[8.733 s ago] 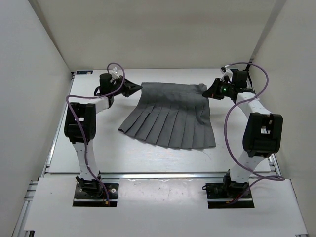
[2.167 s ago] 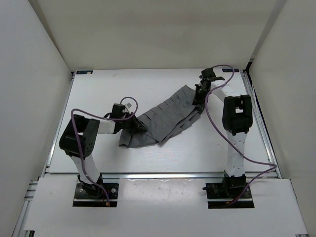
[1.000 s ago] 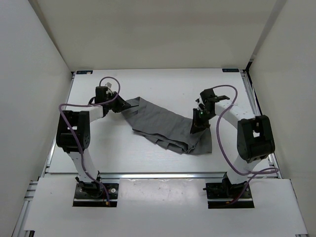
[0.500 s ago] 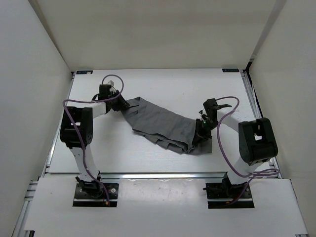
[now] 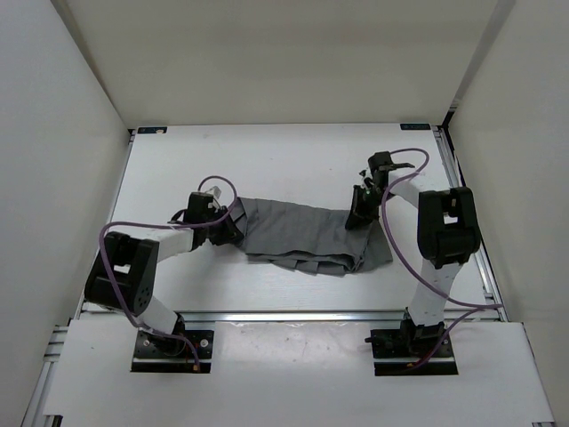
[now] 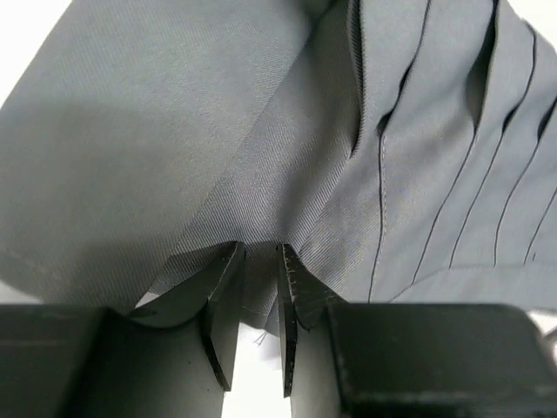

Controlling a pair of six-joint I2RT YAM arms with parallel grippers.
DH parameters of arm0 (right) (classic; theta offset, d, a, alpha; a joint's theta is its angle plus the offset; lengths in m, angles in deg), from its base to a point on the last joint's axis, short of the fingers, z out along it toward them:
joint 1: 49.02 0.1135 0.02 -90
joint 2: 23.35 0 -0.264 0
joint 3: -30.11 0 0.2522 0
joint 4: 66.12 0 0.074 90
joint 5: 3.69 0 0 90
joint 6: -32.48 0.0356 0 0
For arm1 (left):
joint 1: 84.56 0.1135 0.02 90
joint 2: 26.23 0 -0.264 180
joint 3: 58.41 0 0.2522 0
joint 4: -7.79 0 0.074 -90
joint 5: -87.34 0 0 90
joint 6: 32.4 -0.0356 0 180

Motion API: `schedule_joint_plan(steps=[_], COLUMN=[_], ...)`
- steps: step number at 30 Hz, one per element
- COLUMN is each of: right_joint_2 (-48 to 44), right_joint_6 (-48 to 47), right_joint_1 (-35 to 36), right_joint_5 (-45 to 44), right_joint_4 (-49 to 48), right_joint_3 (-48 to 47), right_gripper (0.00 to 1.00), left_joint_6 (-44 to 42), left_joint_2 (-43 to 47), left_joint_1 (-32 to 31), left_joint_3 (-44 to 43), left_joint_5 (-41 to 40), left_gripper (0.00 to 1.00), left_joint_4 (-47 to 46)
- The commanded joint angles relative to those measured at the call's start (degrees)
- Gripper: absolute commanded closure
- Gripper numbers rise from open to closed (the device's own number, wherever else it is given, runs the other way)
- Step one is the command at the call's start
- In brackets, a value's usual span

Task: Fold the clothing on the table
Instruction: Fold the skirt

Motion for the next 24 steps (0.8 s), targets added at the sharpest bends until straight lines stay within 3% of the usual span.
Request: schedule_joint_plan(steps=[1, 4, 7, 9, 12, 19, 24], right_joint_2=[0.4, 0.2, -1.7, -3.4, -7.3, -13.9, -17.9], right_joint_6=[-3.7, -6.0, -7.4, -8.2, -8.3, -5.9, -5.2], right_joint_1=[-0.4, -0.5, -0.2, 0.8, 2.9, 4.4, 2.5], right_joint_5=[0.0, 0.8, 2.1, 2.0, 1.2, 1.5, 1.1], right_joint_4=[-1.2, -1.7, 0.3, 1.8, 2.5, 1.0, 0.8], right_joint_3=[-3.5, -4.5, -6.0, -6.5, -4.9, 1.4, 5.5], right_gripper=[0.78, 0.77, 0.76, 0.76, 0.76, 0.75, 0.75], left_joint_6=[0.7, 2.4, 3.7, 3.4, -1.0, -12.6, -16.6], left_joint_2=[4.2, 7.2, 9.3, 9.4, 8.3, 3.4, -3.9], left_joint_1=[-0.3, 0.8, 4.1, 6.3, 8.9, 13.6, 16.3], left_joint_3=[3.4, 4.1, 2.1, -1.5, -6.6, -17.6, -19.7], left_joint_5=[1.5, 5.4, 14.1, 18.1, 18.7, 4.0, 6.7], left_gripper=[0.67, 0.66, 0.50, 0.29, 0.19, 0.21, 0.21], left_joint_4=[3.5, 3.5, 0.7, -2.2, 2.0, 11.8, 11.3])
